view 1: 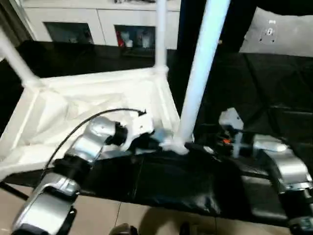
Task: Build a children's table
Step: Rotate leg to tighten
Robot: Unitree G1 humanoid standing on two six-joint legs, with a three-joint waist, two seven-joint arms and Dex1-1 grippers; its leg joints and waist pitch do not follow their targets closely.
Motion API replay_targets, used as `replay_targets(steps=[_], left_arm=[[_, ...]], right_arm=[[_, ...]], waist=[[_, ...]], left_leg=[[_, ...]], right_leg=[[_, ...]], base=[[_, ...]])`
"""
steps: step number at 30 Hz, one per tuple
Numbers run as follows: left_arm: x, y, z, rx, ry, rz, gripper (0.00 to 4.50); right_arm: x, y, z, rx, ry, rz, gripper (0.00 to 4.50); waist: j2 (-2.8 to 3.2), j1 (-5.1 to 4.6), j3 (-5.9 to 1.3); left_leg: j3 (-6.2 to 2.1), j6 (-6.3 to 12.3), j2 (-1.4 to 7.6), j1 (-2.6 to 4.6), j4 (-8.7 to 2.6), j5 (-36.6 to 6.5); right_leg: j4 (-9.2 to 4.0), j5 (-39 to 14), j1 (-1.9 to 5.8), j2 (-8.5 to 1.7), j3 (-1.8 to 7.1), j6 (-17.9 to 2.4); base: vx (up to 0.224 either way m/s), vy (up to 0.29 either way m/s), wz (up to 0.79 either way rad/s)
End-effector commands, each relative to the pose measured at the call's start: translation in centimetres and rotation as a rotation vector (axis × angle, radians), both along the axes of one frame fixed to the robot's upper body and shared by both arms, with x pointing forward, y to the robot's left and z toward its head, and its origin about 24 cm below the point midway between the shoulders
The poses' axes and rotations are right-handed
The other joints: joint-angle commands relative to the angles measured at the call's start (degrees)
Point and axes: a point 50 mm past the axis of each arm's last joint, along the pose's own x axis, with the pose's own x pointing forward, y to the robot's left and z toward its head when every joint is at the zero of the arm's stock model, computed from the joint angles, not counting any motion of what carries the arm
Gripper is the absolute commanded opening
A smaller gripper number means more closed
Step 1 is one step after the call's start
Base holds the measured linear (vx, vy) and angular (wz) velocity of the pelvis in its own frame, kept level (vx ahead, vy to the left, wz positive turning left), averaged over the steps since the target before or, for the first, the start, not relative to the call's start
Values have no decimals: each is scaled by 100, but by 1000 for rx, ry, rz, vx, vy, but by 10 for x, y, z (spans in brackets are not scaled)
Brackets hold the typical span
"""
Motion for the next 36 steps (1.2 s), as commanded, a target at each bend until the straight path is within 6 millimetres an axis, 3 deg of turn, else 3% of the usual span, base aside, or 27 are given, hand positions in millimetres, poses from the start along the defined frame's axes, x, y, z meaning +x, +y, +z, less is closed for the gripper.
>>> replay_targets(steps=[1,5,8,9,20,28,32,36], left_arm=[[-3,-9,9,14,-38,-112,0],[-12,-5,7,33,-7,-196,0],[-15,-4,6,43,4,-221,0],[-16,-4,6,44,6,-230,0],[-19,-7,8,41,8,-268,0],[-16,-7,7,32,14,-214,0],[-8,-15,10,-14,17,-102,0],[7,-33,12,-60,-1,63,0]], right_arm=[[1,4,5,22,5,65,356],[1,6,5,26,66,149,316],[3,9,5,30,70,176,304],[4,10,5,36,74,189,279],[3,20,3,35,95,285,200],[-5,21,-1,50,137,306,195],[-7,31,-5,86,161,203,195],[6,60,-12,131,145,-97,195]], waist=[[-79,-1,-467],[-109,57,-474],[-96,77,-476],[-113,75,-472],[-115,83,-470],[-117,90,-472],[-127,99,-459],[-122,-2,-400]], left_leg=[[-87,612,324,46,-380,-1095],[-87,604,340,51,-383,-985],[-79,590,339,60,-379,-949],[-75,589,338,50,-380,-941],[-81,551,326,47,-380,-950],[-77,563,327,54,-378,-911],[-81,539,334,61,-391,-929],[-104,288,256,92,-403,-1298]], right_leg=[[-438,-2180,346,-435,306,-1064],[-407,-2111,338,-442,308,-1112],[-402,-2081,327,-443,317,-1119],[-402,-2059,330,-444,319,-1123],[-411,-2204,337,-442,312,-1052],[-412,-2171,335,-433,314,-1041],[-421,-2278,320,-435,314,-1009],[-560,-3160,273,-431,257,-680]], base=[[0,0,0],[0,0,0],[0,0,0],[0,0,0],[0,0,0],[0,0,0],[0,0,0],[0,0,0]])
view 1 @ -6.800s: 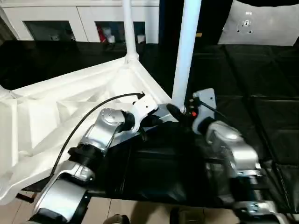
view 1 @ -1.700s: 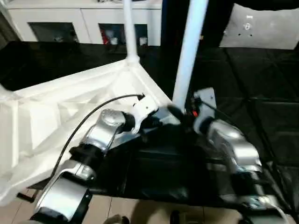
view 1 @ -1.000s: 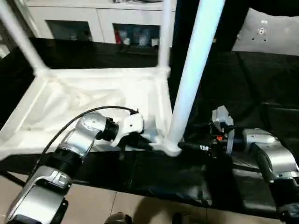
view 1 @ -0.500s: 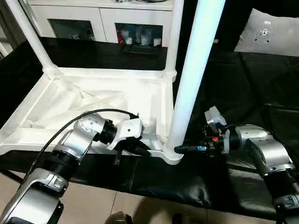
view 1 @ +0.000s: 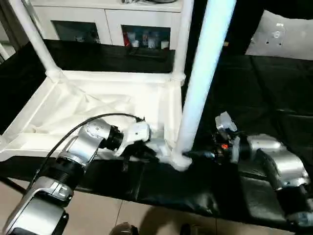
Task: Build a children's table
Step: Rotate leg to tighten
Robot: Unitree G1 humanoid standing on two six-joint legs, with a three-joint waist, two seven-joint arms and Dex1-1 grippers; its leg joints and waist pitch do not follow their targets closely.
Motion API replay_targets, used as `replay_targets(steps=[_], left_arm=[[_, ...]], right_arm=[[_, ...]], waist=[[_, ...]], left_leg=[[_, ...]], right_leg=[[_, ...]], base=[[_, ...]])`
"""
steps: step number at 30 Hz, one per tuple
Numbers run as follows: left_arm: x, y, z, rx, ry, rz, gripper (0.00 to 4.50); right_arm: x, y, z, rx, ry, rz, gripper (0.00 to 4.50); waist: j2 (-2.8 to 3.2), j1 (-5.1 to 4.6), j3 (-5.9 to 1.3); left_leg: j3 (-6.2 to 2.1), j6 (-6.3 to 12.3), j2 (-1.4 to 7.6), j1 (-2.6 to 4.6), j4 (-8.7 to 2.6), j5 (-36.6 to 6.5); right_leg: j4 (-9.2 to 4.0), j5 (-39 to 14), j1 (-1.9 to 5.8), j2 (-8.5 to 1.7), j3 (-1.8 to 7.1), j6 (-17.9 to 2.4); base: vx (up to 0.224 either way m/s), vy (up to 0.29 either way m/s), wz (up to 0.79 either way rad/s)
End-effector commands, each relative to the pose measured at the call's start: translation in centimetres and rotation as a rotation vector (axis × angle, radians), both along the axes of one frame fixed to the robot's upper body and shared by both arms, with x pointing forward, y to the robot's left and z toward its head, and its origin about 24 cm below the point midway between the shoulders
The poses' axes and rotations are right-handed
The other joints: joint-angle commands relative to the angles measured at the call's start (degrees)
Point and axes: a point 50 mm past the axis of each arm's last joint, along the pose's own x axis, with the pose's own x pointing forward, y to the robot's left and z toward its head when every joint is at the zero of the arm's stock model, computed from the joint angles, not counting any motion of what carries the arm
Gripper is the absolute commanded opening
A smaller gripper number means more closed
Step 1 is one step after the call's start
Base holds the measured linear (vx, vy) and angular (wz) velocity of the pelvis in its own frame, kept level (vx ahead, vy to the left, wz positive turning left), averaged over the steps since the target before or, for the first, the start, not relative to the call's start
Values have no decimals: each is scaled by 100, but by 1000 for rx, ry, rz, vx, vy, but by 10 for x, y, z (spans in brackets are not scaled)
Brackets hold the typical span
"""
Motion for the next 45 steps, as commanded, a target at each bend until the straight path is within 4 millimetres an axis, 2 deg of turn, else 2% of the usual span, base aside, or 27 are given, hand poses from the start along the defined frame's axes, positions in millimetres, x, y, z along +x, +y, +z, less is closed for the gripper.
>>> replay_targets(steps=[1,2,3,5,6,8,11,12,14,16,18,21,23,24,27,30,32,34,35,36,38,39,40,42,43,44,45], left_arm=[[5,-35,10,-81,-49,1,0],[7,-38,11,-85,-54,26,0],[14,-50,13,-105,-65,100,0],[19,-60,16,-127,-70,155,0],[22,-67,18,-131,-80,189,0],[26,-71,20,-132,-101,228,0],[31,-76,23,-141,-124,283,0],[33,-78,24,-147,-133,303,0],[34,-80,26,-157,-139,322,0],[34,-81,24,-157,-136,325,0],[33,-79,22,-146,-138,316,0],[28,-71,18,-141,-136,258,0],[26,-66,16,-129,-133,236,0],[24,-59,14,-114,-132,206,0],[23,-51,13,-107,-126,196,0],[19,-37,11,-85,-117,129,0],[18,-32,9,-75,-111,104,0],[14,-25,8,-61,-98,42,0],[12,-23,8,-56,-90,20,0],[9,-22,9,-60,-90,-26,0],[5,-20,10,-61,-77,-66,0],[2,-17,10,-48,-65,-112,0],[1,-16,10,-43,-63,-124,0],[-3,-12,9,-16,-59,-178,0],[-3,-12,9,-16,-59,-178,0],[-4,-10,8,0,-58,-208,0],[-5,-9,8,4,-56,-225,0]], right_arm=[[2,28,-4,11,32,-37,195],[4,32,-4,11,35,-71,195],[14,41,-4,17,59,-214,195],[22,49,-4,6,60,-301,195],[27,56,-3,-3,52,-358,195],[32,61,-2,-4,75,-441,195],[38,68,-2,-26,71,-520,195],[40,72,-1,-32,49,-529,230],[40,76,1,-13,30,-542,265],[38,78,0,-21,14,-526,265],[36,73,-2,-32,8,-529,302],[34,54,-1,-15,-26,-530,311],[32,45,-1,-8,-51,-514,347],[30,31,0,-16,-81,-487,355],[26,17,0,-23,-102,-432,379],[17,-6,6,-57,-127,-269,400],[13,-12,7,-79,-137,-207,423],[9,-20,8,-122,-152,-111,440],[9,-23,9,-138,-163,-90,445],[9,-25,10,-145,-173,-67,445],[9,-28,11,-147,-175,-44,445],[10,-30,12,-146,-166,-5,445],[10,-30,12,-144,-161,9,445],[7,-30,13,-137,-134,98,445],[7,-30,13,-137,-134,98,428],[6,-29,13,-136,-115,162,418],[5,-28,12,-132,-104,193,411]], waist=[[-108,-56,-382],[-110,-86,-377],[-32,-141,-362],[-62,-248,-381],[-31,-321,-385],[-34,-427,-398],[-7,-487,-418],[-27,-519,-422],[-24,-494,-440],[-31,-465,-462],[-28,-444,-465],[-10,-390,-465],[-16,-335,-486],[-16,-323,-495],[-4,-263,-487],[-23,-198,-455],[-24,-176,-436],[-60,-154,-440],[-48,-147,-442],[-79,-132,-443],[-70,-102,-448],[-102,-84,-450],[-72,-51,-449],[-72,-17,-449],[-71,1,-450],[-106,6,-454],[-85,31,-454]], left_leg=[[-131,238,233,61,-411,-1442],[-136,214,228,69,-410,-1498],[-152,192,218,87,-399,-1607],[-180,144,212,56,-403,-1711],[-193,169,221,54,-412,-1783],[-202,284,225,-4,-422,-1798],[-185,349,214,17,-408,-1708],[-178,383,213,-1,-408,-1641],[-144,465,212,26,-385,-1465],[-139,608,232,-19,-386,-1164],[-130,680,238,-26,-380,-1005],[-129,748,255,-25,-379,-931],[-124,810,262,-28,-374,-787],[-131,832,268,-33,-373,-741],[-121,922,297,-18,-374,-701],[-110,876,286,-4,-386,-907],[-106,793,299,13,-394,-1038],[-114,751,301,8,-395,-1074],[-109,750,302,8,-396,-1068],[-110,737,323,14,-401,-1037],[-99,737,333,23,-400,-1008],[-86,740,331,25,-397,-965],[-82,750,340,36,-397,-938],[-78,760,352,46,-398,-950],[-82,767,358,37,-399,-917],[-76,771,361,41,-399,-889],[-88,777,366,37,-401,-872]], right_leg=[[-595,-3446,291,-438,218,-532],[-621,-3544,283,-434,209,-466],[-647,-3648,265,-435,196,-401],[-654,-3595,284,-420,147,-380],[-665,-3472,297,-424,135,-393],[-666,-3160,347,-434,121,-467],[-650,-2843,321,-441,137,-650],[-631,-2678,341,-435,140,-732],[-621,-2453,323,-450,170,-837],[-551,-2049,368,-442,188,-973],[-517,-1791,375,-437,197,-1063],[-487,-1604,392,-446,209,-1144],[-450,-1351,416,-448,215,-1206],[-434,-1281,427,-453,217,-1233],[-413,-1136,413,-444,226,-1320],[-460,-1513,419,-438,214,-1235],[-492,-1838,391,-442,217,-1122],[-496,-1986,396,-448,213,-1068],[-499,-2001,392,-446,212,-1060],[-482,-1980,380,-459,228,-1072],[-471,-1957,365,-463,239,-1107],[-465,-1905,357,-453,241,-1134],[-458,-1889,344,-450,245,-1158],[-447,-1875,339,-452,246,-1168],[-436,-1821,341,-447,245,-1163],[-430,-1778,340,-448,250,-1166],[-414,-1756,343,-456,246,-1193]], base=[[0,0,0],[0,0,0],[0,0,0],[0,0,0],[0,0,0],[0,0,0],[0,0,0],[0,0,0],[0,0,0],[0,0,0],[0,0,0],[0,0,0],[0,0,0],[0,0,0],[0,0,0],[0,0,0],[0,0,0],[0,0,0],[0,0,0],[0,0,0],[0,0,0],[0,0,0],[0,0,0],[0,0,0],[0,0,0],[0,0,0],[0,0,0]])
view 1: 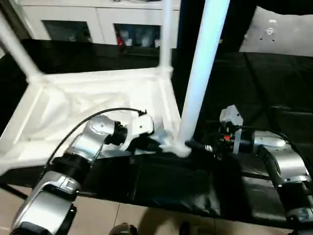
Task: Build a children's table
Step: Rotate leg to tighten
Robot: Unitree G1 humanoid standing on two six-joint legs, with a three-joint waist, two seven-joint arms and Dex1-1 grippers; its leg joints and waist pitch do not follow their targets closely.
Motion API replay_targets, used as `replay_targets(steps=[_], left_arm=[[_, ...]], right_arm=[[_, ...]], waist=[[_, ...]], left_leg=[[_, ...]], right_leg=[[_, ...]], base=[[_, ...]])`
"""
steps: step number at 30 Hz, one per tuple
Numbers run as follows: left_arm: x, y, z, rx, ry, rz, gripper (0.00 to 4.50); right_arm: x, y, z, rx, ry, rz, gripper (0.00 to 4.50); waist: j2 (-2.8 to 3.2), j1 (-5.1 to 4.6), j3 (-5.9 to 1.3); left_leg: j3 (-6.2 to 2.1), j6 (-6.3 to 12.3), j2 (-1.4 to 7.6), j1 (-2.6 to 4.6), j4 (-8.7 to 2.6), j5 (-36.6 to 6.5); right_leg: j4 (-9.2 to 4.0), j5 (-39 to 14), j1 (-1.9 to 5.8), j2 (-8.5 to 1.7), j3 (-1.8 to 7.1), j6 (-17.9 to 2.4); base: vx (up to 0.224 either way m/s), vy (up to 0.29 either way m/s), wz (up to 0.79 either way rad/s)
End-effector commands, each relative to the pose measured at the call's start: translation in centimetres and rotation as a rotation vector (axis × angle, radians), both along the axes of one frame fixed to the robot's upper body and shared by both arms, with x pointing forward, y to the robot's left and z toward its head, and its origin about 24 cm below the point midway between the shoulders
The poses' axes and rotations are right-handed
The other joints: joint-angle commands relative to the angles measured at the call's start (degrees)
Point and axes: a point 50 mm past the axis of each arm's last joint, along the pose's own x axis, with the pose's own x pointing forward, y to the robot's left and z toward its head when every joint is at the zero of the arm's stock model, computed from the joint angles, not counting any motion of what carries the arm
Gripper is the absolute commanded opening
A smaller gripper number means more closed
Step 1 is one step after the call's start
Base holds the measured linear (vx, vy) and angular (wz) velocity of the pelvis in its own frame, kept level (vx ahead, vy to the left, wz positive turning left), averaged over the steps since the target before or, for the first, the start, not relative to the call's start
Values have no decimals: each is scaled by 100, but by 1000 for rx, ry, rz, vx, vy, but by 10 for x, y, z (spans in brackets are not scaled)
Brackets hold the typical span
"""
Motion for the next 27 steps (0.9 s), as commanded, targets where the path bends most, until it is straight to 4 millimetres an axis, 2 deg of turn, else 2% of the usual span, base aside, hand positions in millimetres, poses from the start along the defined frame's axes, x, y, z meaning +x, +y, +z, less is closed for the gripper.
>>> replay_targets(steps=[1,2,3,4,7,10,13,14,17,18,20,27], left_arm=[[-6,-7,7,11,-23,-120,0],[-8,-7,7,12,-19,-140,0],[-8,-7,7,13,-18,-148,0],[-9,-8,7,15,-19,-156,0],[-12,-9,8,13,-19,-178,0],[-14,-12,8,12,-18,-203,0],[-17,-15,8,9,-15,-221,0],[-17,-16,8,8,-14,-224,0],[-17,-15,8,11,-13,-223,0],[-17,-14,7,14,-12,-223,0],[-17,-13,6,20,-8,-220,0],[-12,-14,9,-16,9,-142,0]], right_arm=[[-2,4,2,10,28,91,407],[-2,6,2,11,46,119,384],[-2,7,2,11,53,131,384],[-2,8,1,9,56,139,373],[0,10,0,5,56,154,364],[1,12,-1,8,61,172,324],[1,14,-2,15,78,198,310],[1,15,-3,19,87,212,289],[0,16,-2,27,100,224,275],[-1,16,-3,29,106,227,262],[-4,15,-4,37,123,239,240],[-8,20,-3,89,146,217,212]], waist=[[-115,-12,-469],[-104,-1,-466],[-106,-2,-467],[-132,3,-473],[-127,18,-477],[-140,25,-477],[-121,29,-481],[-111,31,-487],[-118,38,-490],[-101,39,-485],[-113,37,-487],[-112,44,-464]], left_leg=[[-65,741,349,68,-358,-830],[-66,739,356,64,-362,-800],[-64,743,356,64,-362,-791],[-61,736,356,64,-362,-785],[-63,682,359,60,-363,-732],[-60,662,350,55,-359,-772],[-63,645,350,59,-358,-770],[-66,649,355,59,-357,-740],[-62,682,352,55,-353,-723],[-66,675,354,55,-355,-735],[-66,658,350,57,-356,-757],[-64,629,353,63,-369,-765]], right_leg=[[-314,-1778,347,-447,336,-1180],[-310,-1761,343,-448,336,-1187],[-313,-1745,344,-448,339,-1185],[-313,-1756,344,-451,338,-1190],[-304,-1763,342,-456,342,-1190],[-308,-1862,347,-460,339,-1154],[-311,-1861,347,-454,336,-1148],[-302,-1796,349,-454,339,-1165],[-298,-1725,352,-447,337,-1183],[-300,-1747,350,-446,335,-1179],[-306,-1782,355,-446,333,-1166],[-314,-1778,349,-434,343,-1152]], base=[[0,0,0],[0,0,0],[0,0,0],[0,0,0],[0,0,0],[0,0,0],[0,0,0],[0,0,0],[0,0,0],[0,0,0],[0,0,0],[0,0,0]])
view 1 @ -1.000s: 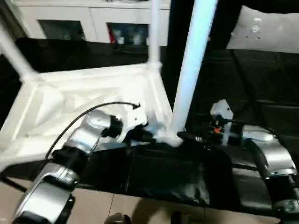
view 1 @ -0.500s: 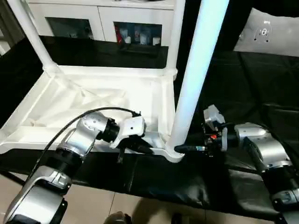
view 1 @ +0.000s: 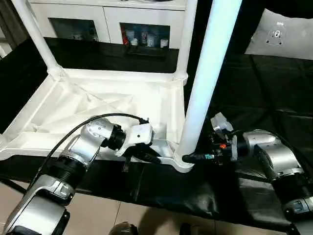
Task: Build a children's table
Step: Rotate leg to tighten
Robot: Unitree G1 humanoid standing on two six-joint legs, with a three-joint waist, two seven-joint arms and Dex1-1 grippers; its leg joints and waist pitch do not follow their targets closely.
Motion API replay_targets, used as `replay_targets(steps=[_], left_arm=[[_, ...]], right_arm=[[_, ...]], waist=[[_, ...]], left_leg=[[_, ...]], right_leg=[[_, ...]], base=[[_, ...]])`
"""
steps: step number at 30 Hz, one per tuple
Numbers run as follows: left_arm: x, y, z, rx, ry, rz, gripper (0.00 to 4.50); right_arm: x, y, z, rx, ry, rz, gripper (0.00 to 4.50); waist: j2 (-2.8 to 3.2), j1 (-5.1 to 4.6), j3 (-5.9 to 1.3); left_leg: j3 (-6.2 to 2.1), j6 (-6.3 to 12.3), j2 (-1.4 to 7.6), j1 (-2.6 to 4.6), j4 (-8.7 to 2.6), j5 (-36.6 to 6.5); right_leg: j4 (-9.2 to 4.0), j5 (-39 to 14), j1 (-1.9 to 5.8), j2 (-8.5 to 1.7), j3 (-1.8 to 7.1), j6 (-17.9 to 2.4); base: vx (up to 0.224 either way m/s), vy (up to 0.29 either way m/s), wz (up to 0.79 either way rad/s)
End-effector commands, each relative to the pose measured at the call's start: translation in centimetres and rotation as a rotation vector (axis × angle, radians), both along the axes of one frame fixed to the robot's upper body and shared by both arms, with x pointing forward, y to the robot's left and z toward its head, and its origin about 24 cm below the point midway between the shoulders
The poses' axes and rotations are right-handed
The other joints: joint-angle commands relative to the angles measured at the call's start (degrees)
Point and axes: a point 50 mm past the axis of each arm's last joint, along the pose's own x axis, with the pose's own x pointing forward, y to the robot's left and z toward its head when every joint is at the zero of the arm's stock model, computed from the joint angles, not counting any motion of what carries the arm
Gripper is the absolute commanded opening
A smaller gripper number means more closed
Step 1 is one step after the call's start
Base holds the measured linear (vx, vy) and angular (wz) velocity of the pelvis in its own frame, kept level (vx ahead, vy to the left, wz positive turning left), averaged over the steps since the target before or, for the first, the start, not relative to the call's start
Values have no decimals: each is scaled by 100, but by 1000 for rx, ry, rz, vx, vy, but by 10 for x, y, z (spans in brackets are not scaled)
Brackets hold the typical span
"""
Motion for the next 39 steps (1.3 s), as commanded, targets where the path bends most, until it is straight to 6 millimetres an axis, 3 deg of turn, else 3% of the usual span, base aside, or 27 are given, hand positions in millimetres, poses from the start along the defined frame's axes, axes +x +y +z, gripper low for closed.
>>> replay_targets(steps=[1,4,7,10,11,12,13,14,19,21,22,25,26,28,30,34,39], left_arm=[[3,-13,9,-40,-15,-3,0],[15,-21,13,-70,-37,127,0],[28,-34,16,-104,-68,262,0],[37,-46,18,-146,-81,375,0],[39,-50,18,-156,-83,407,0],[42,-54,19,-169,-88,457,0],[42,-54,19,-169,-88,457,0],[45,-59,20,-183,-95,508,0],[47,-69,20,-195,-118,567,0],[47,-71,20,-195,-121,572,0],[46,-75,18,-194,-125,571,0],[46,-74,18,-191,-132,573,0],[47,-65,17,-177,-146,566,0],[47,-62,16,-170,-151,557,0],[46,-59,15,-162,-150,548,0],[38,-47,11,-143,-155,441,0],[31,-37,8,-131,-141,341,0]], right_arm=[[-3,9,3,57,30,0,212],[-2,24,-1,43,32,-126,210],[4,42,-6,42,21,-310,209],[14,53,-9,16,14,-466,207],[17,56,-10,11,18,-513,207],[23,60,-10,5,23,-595,206],[23,60,-10,5,23,-595,205],[29,64,-11,-8,26,-698,205],[38,71,-11,-2,49,-883,205],[39,73,-10,3,52,-910,257],[40,75,-9,6,35,-943,271],[39,74,-8,4,19,-933,307],[37,61,-8,20,0,-896,315],[36,55,-7,27,-24,-867,319],[34,50,-6,31,-38,-845,352],[27,22,-1,4,-134,-690,383],[23,0,3,-35,-203,-568,383]], waist=[[-76,-30,-456],[-88,-44,-416],[-108,-116,-400],[-81,-276,-391],[-13,-297,-384],[-76,-381,-397],[-77,-411,-385],[-40,-425,-398],[-50,-520,-420],[-38,-523,-426],[-67,-513,-433],[-48,-487,-429],[-65,-486,-434],[-59,-463,-434],[-59,-442,-433],[-68,-392,-444],[-65,-357,-432]], left_leg=[[-74,626,348,62,-374,-791],[-69,523,335,85,-390,-920],[-91,332,276,94,-395,-1119],[-122,270,242,57,-393,-1253],[-125,267,241,62,-393,-1293],[-128,284,218,67,-384,-1393],[-113,308,203,54,-375,-1379],[-122,328,201,73,-367,-1363],[-129,420,219,43,-373,-1236],[-124,491,237,25,-375,-1105],[-116,534,244,20,-375,-1029],[-108,585,248,24,-379,-952],[-105,595,254,26,-381,-953],[-98,653,255,19,-373,-951],[-97,683,261,23,-374,-944],[-90,761,267,10,-363,-887],[-93,703,286,29,-372,-1021]], right_leg=[[-318,-1829,349,-437,335,-1153],[-380,-2198,318,-422,335,-1014],[-461,-2777,323,-436,296,-769],[-524,-3045,344,-433,250,-560],[-525,-3012,330,-427,245,-582],[-550,-3005,333,-414,225,-591],[-558,-3017,325,-409,231,-589],[-566,-3043,324,-418,224,-594],[-527,-2646,331,-400,234,-695],[-475,-2307,337,-404,260,-824],[-455,-2129,343,-407,272,-891],[-427,-1947,358,-416,283,-997],[-420,-1904,362,-417,288,-1023],[-408,-1817,378,-426,298,-1046],[-409,-1794,379,-428,299,-1063],[-391,-1716,405,-431,307,-1083],[-412,-2006,387,-442,299,-1068]], base=[[0,0,0],[0,0,0],[0,0,0],[0,0,0],[0,0,0],[0,0,0],[0,0,0],[0,0,0],[0,0,0],[0,0,0],[0,0,0],[0,0,0],[0,0,0],[0,0,0],[0,0,0],[0,0,0],[0,0,0]])
